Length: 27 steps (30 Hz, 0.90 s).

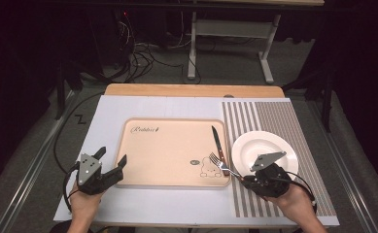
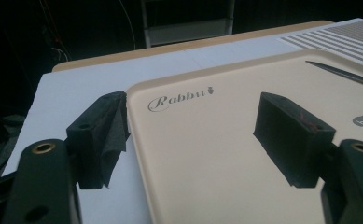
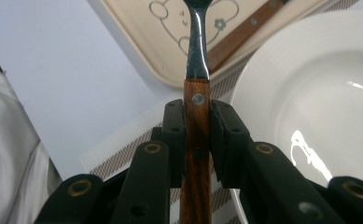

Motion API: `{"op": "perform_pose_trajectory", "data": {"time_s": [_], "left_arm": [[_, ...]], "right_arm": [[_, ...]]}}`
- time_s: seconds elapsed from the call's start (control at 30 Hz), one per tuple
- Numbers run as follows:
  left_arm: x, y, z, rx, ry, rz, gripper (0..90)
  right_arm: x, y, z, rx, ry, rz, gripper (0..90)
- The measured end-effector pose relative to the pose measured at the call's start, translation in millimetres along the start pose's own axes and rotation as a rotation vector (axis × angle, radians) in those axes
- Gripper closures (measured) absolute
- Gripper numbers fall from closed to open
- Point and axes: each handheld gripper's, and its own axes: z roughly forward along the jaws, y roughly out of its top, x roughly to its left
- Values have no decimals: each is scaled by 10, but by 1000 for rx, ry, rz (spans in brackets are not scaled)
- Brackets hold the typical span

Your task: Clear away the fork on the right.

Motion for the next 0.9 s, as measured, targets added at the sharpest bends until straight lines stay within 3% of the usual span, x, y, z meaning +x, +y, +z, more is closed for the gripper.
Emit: {"op": "perform_pose_trajectory", "data": {"time_s": [0.27,0.9], "left_arm": [[6,-2,7,13,-3,-2,261],[15,-1,14,27,-6,12,251]], "right_arm": [[-33,183,64,0,3,41,789],[-65,648,247,19,18,78,788]]}}
